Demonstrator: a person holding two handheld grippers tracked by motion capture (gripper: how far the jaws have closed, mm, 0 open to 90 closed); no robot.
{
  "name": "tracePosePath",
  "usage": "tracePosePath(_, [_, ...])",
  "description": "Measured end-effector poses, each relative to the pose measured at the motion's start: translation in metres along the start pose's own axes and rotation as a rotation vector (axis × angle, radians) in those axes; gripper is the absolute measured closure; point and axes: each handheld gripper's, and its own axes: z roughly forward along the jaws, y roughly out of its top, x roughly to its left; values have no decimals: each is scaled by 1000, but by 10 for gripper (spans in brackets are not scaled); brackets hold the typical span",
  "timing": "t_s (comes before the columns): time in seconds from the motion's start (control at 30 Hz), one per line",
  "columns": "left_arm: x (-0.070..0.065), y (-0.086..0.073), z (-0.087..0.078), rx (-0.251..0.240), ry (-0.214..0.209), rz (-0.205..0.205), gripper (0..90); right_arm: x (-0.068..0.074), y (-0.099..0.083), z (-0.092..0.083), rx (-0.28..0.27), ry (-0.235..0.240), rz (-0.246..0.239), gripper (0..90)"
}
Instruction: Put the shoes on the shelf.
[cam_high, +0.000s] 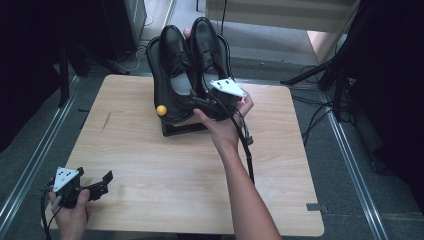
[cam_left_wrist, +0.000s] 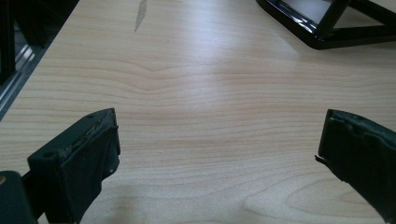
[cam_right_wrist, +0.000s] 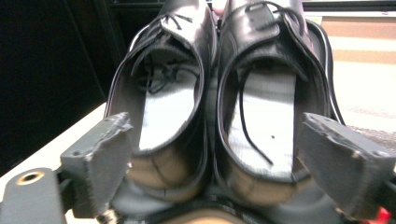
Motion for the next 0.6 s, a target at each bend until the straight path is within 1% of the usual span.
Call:
tracePosePath(0.03, [0, 0, 0, 0, 1, 1, 0, -1, -3, -4, 1, -1, -2, 83])
tracePosePath(0.07, [0, 0, 0, 0, 1, 1, 0, -1, -3, -4, 1, -1, -2, 83])
tracePosePath(0.1, [-1, 0, 1, 1, 2, 3, 0, -4, -8, -12, 4, -2, -7, 56])
tracePosePath(0.13, [-1, 0, 1, 1, 2, 3, 0, -4, -8, -12, 4, -2, -7, 56])
tracePosePath(0.17, [-1, 0, 1, 3, 5, 6, 0, -8, -14, -20, 11, -5, -15, 11])
tracePosePath(0.2, [-1, 0, 1, 3, 5, 6, 0, -8, -14, -20, 11, -5, -15, 11])
tracePosePath(0.23, [-1, 0, 0, 5, 6, 7, 0, -12, -20, -28, 23, -11, -27, 0])
tracePosePath(0.27, [-1, 0, 0, 5, 6, 7, 0, -12, -20, -28, 23, -11, -27, 0])
tracePosePath(0.3, [-2, 0, 0, 2, 7, 4, 0, -15, -25, -37, 25, -36, -40, 0])
tracePosePath(0.37, [-1, 0, 0, 1, 8, 4, 0, -19, -30, -45, 26, -42, -43, 0])
tracePosePath(0.4, [-1, 0, 0, 1, 8, 4, 0, -19, -30, -45, 26, -42, -43, 0])
tracePosePath(0.43, [-1, 0, 0, 3, 7, 6, 0, -22, -32, -50, 27, -40, -41, 0])
tracePosePath(0.47, [-1, 0, 1, 2, 8, 5, 0, -26, -37, -59, 18, -55, -46, 0])
tracePosePath(0.6, [-2, 0, 1, 1, 12, 8, 0, -38, -49, -77, 12, -70, -53, 0])
